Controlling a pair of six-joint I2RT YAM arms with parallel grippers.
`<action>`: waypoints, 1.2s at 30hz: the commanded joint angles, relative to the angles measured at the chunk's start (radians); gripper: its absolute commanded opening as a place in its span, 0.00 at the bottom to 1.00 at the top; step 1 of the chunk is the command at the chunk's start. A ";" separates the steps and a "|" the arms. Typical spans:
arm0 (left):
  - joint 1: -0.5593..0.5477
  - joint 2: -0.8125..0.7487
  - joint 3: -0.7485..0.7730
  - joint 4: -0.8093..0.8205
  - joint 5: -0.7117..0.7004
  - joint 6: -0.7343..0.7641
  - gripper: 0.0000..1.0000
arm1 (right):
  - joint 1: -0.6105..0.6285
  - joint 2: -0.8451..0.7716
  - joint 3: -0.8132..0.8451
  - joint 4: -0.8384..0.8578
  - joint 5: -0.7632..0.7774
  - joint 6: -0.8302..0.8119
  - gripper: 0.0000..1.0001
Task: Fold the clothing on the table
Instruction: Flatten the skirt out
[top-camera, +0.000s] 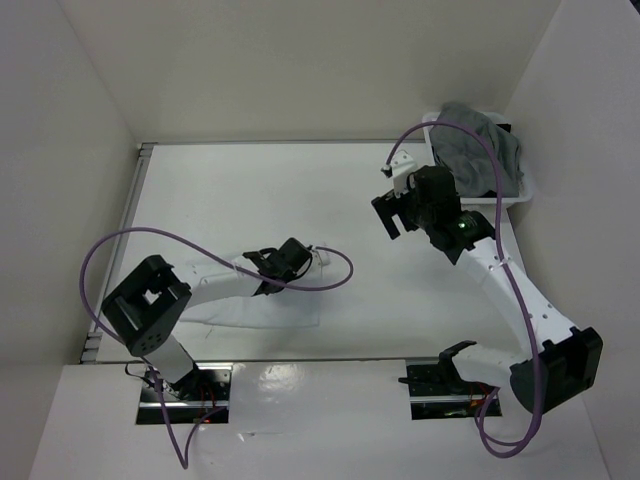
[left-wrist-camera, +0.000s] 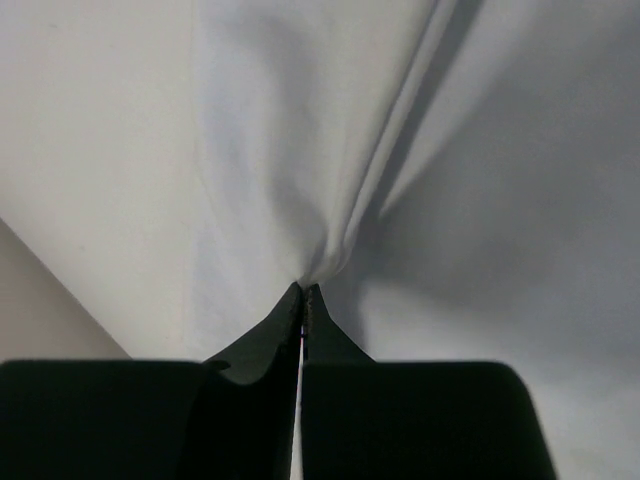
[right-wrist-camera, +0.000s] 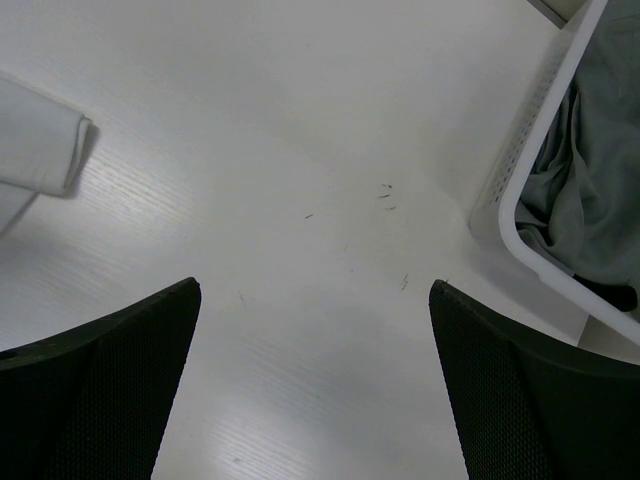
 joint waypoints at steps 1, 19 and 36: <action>0.015 -0.043 0.087 -0.006 -0.052 0.089 0.00 | 0.000 -0.040 -0.012 0.046 0.006 0.012 0.99; 0.512 0.161 0.361 0.496 -0.163 0.261 0.61 | 0.000 -0.020 -0.021 0.037 0.016 0.030 0.99; 0.696 -0.332 0.233 -0.055 0.199 0.163 0.99 | 0.212 0.262 0.059 -0.033 -0.105 0.027 0.99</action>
